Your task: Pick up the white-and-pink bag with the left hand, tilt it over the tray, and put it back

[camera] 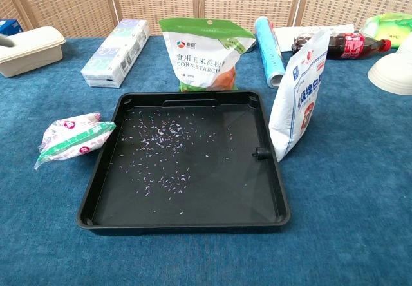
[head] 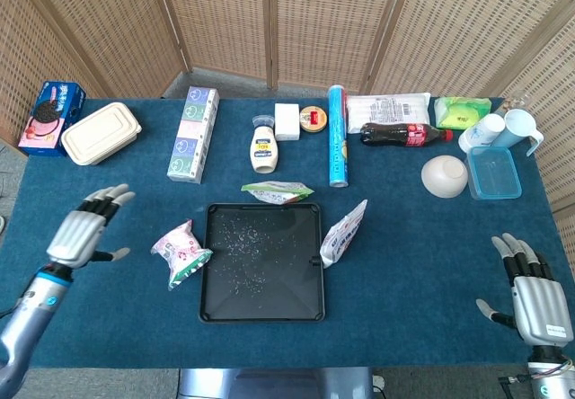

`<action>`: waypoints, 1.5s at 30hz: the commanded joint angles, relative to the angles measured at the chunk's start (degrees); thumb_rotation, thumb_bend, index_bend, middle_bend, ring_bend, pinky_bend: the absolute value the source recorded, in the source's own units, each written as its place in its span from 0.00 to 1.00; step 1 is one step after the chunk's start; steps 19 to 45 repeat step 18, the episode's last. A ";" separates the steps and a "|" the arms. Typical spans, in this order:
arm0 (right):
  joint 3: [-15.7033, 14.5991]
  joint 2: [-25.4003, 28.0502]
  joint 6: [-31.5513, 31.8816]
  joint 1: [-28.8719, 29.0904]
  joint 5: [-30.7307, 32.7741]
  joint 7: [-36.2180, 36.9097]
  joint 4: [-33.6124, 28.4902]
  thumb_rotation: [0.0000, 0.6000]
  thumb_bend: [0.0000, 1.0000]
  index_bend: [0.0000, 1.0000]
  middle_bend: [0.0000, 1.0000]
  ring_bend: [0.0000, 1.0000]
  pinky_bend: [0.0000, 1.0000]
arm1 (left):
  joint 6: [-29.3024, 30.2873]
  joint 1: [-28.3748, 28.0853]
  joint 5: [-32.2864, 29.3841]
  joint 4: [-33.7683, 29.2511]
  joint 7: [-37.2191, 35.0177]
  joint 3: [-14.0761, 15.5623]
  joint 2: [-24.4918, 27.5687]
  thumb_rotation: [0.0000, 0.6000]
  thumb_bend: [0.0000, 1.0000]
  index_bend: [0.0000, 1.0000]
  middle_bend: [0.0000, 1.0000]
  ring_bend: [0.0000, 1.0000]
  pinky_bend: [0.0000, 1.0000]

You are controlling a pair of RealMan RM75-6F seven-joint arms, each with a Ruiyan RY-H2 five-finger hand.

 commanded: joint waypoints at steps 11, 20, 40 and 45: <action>-0.29 -0.28 0.35 -0.15 -0.64 -0.73 -0.16 1.00 0.00 0.00 0.04 0.08 0.10 | 9.07 11.59 -5.30 -10.17 7.38 1.54 8.62 1.00 0.04 0.02 0.00 0.00 0.07; -0.18 -0.43 0.47 -0.18 -0.53 -0.90 0.09 1.00 0.00 0.00 0.04 0.08 0.10 | 12.52 13.69 -3.88 -6.74 8.71 0.39 5.72 1.00 0.04 0.02 0.00 0.00 0.00; -0.18 -0.43 0.47 -0.18 -0.53 -0.90 0.09 1.00 0.00 0.00 0.04 0.08 0.10 | 12.52 13.69 -3.88 -6.74 8.71 0.39 5.72 1.00 0.04 0.02 0.00 0.00 0.00; -0.18 -0.43 0.47 -0.18 -0.53 -0.90 0.09 1.00 0.00 0.00 0.04 0.08 0.10 | 12.52 13.69 -3.88 -6.74 8.71 0.39 5.72 1.00 0.04 0.02 0.00 0.00 0.00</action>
